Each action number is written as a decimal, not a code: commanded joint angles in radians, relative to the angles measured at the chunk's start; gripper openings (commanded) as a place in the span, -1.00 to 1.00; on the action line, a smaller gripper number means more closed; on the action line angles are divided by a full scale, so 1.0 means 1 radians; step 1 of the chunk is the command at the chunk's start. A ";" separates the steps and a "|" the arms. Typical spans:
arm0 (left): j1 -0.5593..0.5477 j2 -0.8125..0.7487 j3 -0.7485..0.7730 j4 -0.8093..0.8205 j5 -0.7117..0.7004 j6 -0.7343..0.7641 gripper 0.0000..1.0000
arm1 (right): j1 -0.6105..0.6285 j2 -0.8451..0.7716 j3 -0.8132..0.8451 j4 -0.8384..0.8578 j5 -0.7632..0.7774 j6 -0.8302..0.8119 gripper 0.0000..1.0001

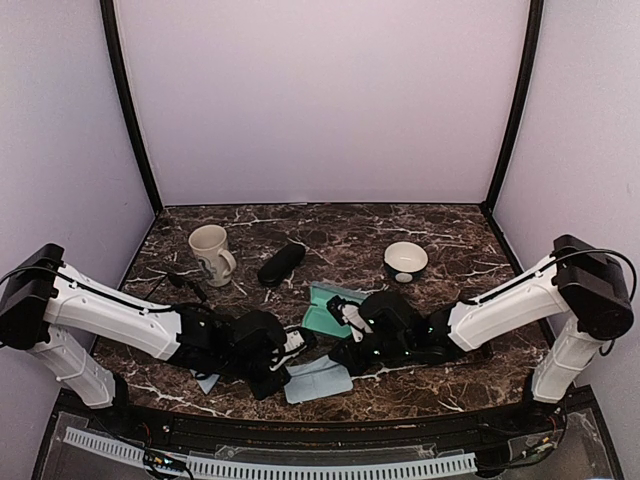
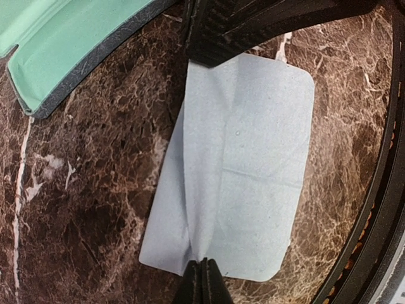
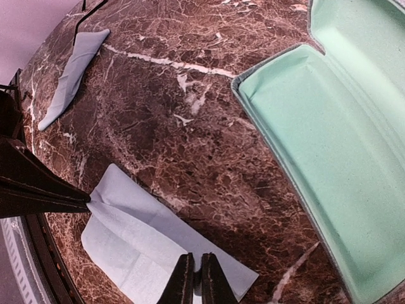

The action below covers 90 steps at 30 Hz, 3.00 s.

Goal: Organize the sunglasses
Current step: Fold the glasses cleaning cloth at the center of the board.

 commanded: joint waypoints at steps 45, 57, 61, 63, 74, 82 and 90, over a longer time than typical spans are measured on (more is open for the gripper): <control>-0.058 0.053 0.056 -0.036 0.046 0.008 -1.00 | 0.087 -0.074 -0.086 0.002 0.073 0.077 -0.87; -0.063 0.068 0.069 -0.047 0.061 0.010 -0.99 | 0.102 -0.073 -0.087 -0.002 0.086 0.087 -0.87; -0.061 0.071 0.073 -0.052 0.058 0.009 -1.00 | 0.103 -0.073 -0.087 -0.008 0.086 0.088 -0.87; -0.063 0.070 0.073 -0.055 0.057 0.009 -0.99 | 0.103 -0.072 -0.088 -0.013 0.089 0.088 -0.87; -0.062 0.047 0.064 -0.053 0.076 0.007 -1.00 | 0.108 -0.123 -0.090 -0.025 0.068 0.086 -0.96; -0.062 0.045 0.054 -0.043 0.094 0.009 -1.00 | 0.112 -0.121 -0.103 -0.027 0.070 0.100 -0.96; -0.062 0.047 0.048 -0.037 0.108 0.008 -1.00 | 0.117 -0.103 -0.105 -0.026 0.072 0.110 -0.95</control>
